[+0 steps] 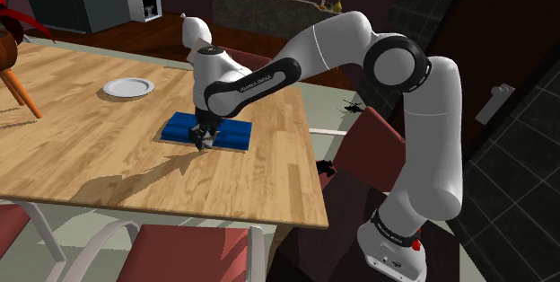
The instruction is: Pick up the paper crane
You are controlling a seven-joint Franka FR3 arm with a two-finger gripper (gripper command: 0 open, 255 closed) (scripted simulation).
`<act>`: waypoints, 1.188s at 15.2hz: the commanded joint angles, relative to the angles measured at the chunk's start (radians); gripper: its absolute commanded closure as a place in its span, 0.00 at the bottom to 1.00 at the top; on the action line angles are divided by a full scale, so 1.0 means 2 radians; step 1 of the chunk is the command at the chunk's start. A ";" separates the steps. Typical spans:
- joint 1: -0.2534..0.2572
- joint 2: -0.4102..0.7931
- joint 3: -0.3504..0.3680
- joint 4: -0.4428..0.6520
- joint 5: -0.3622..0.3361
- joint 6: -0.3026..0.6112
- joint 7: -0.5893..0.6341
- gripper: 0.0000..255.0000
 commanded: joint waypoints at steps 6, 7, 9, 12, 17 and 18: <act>0.000 0.001 0.000 0.000 0.000 0.000 0.000 1.00; 0.000 0.000 0.000 0.000 0.000 0.000 0.000 1.00; -0.001 -0.007 0.001 0.003 0.002 -0.010 -0.002 1.00; -0.002 -0.017 0.003 0.009 0.006 -0.026 -0.005 1.00; -0.003 -0.032 0.006 0.021 0.012 -0.053 -0.010 1.00; -0.004 -0.035 0.006 0.024 0.013 -0.058 -0.011 1.00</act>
